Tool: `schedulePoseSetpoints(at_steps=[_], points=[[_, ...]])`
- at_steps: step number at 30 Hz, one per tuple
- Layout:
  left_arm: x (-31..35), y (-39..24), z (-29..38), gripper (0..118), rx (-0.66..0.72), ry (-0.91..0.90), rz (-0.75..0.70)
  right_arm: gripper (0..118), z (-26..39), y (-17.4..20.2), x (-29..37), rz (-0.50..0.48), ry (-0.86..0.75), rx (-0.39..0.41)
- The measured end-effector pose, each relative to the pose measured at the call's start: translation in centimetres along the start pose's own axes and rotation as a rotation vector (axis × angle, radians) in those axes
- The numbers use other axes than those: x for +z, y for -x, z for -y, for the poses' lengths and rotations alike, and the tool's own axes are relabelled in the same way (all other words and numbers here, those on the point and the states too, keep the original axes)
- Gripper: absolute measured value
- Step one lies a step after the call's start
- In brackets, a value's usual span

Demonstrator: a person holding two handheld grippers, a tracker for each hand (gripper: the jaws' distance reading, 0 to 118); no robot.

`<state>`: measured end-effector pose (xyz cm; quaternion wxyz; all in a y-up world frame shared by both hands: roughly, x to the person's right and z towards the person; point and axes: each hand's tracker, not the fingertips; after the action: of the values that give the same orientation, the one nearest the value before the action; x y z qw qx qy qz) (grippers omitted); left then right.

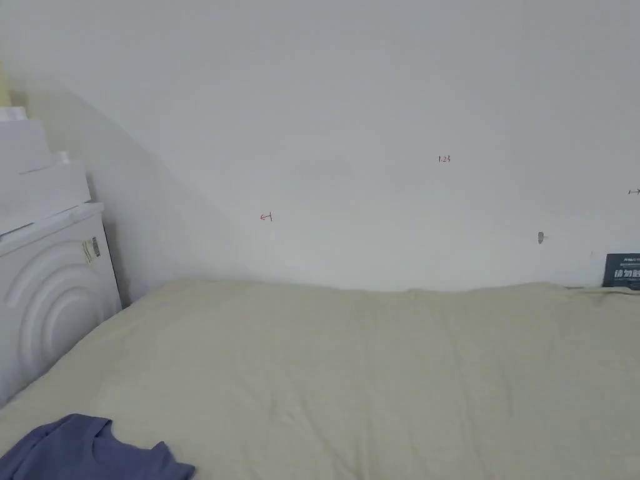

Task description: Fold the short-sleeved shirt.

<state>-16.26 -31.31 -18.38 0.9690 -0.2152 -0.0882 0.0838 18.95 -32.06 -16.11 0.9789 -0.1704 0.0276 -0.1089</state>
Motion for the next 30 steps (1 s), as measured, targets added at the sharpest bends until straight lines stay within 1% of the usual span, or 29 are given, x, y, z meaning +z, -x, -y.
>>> schedulePoseSetpoints(at_steps=[2,6,10,15,18,19,20,21,22,23,25,26,28,29,30], points=[[-0.1,0.0,0.0,5,0.005,-0.011,0.003,2,0.2,0.2,-0.1,-0.011,0.011,-0.003],[-0.7,0.5,0.2,5,-0.021,0.000,-0.005,2,0.6,0.9,-0.2,-0.004,0.024,0.031],[-0.8,1.0,0.4,5,-0.010,-0.014,0.019,2,0.5,1.3,-0.2,-0.017,0.029,0.026],[-1.0,2.7,1.2,5,0.017,0.010,-0.028,2,0.4,1.5,-0.1,-0.032,0.030,0.041],[-0.9,5.1,1.5,6,0.022,0.008,-0.024,2,0.6,1.5,-0.6,-0.046,0.054,0.019],[-1.0,6.1,1.4,11,0.024,0.011,-0.039,2,0.7,1.4,-0.5,-0.053,0.063,0.014],[-1.4,7.5,1.1,22,0.015,0.032,-0.101,2,1.0,1.4,-0.6,-0.057,0.069,0.012],[-1.6,8.9,1.0,44,-0.009,0.055,-0.141,2,1.2,1.4,-0.7,-0.056,0.078,0.010],[-1.9,10.4,0.9,57,-0.042,0.071,-0.149,2,1.4,1.4,-0.8,-0.054,0.089,0.010],[-2.3,12.1,0.7,62,-0.059,0.075,-0.162,2,1.7,1.4,-1.0,-0.055,0.102,0.013],[-3.3,15.4,0.1,66,-0.095,0.102,-0.191,2,2.3,1.4,-1.7,-0.041,0.132,0.014],[-4.2,17.2,-0.2,72,-0.115,0.136,-0.190,2,2.7,1.3,-2.1,-0.038,0.156,0.010],[-6.5,20.3,-0.7,97,-0.167,0.209,-0.240,2,3.3,1.1,-3.0,-0.041,0.190,-0.016],[-7.6,22.0,-0.7,104,-0.184,0.238,-0.237,2,3.7,1.1,-3.4,-0.043,0.208,-0.031],[-8.9,23.7,-0.8,107,-0.174,0.266,-0.226,2,4.0,1.1,-3.8,-0.042,0.231,-0.045]])
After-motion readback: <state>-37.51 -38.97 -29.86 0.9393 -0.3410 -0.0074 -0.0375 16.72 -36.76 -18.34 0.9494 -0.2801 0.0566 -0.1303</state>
